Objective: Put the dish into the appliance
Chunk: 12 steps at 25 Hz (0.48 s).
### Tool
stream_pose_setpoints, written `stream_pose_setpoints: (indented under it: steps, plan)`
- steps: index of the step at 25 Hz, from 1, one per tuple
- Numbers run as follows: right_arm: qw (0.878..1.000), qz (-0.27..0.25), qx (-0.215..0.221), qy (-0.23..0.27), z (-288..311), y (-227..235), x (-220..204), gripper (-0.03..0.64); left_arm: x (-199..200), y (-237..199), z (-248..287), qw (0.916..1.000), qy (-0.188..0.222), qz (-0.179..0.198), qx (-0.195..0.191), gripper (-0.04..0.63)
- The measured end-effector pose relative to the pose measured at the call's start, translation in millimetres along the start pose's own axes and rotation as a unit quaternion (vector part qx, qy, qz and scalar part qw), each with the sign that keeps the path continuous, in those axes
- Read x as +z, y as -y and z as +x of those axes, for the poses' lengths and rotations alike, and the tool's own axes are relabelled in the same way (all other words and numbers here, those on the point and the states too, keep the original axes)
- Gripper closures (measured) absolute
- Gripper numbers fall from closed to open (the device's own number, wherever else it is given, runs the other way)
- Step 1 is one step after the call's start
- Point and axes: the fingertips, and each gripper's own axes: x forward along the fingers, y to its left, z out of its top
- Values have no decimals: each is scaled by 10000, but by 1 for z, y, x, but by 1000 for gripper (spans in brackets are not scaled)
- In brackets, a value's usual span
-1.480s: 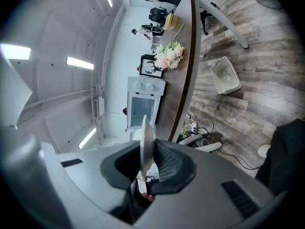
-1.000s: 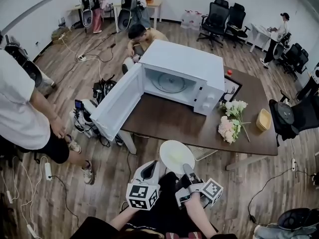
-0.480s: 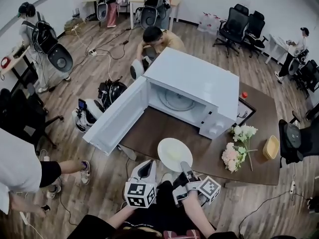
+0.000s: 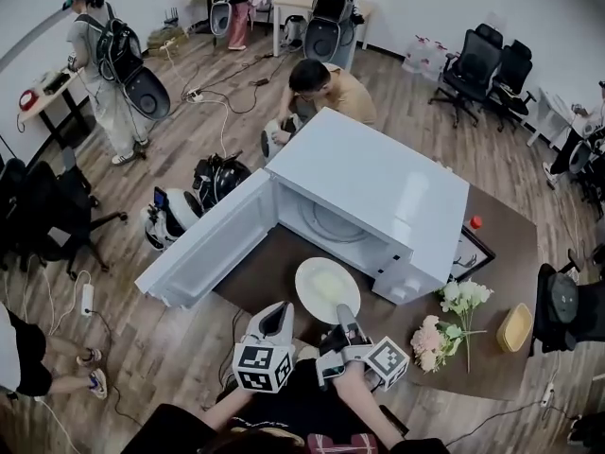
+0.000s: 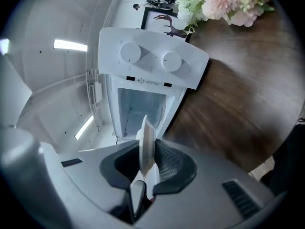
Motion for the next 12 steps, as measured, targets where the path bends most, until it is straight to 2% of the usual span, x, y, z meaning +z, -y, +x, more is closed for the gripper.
stream_pose_setpoints:
  steps: [5,12]
  plan:
    - [10000,6,-9,-32,27,-2,15,549,7,-1,27,9998,44,-33,184,584]
    - [9993,209,5,308,54,-9,29,549,24,-5,51,9999,54,95,106,584]
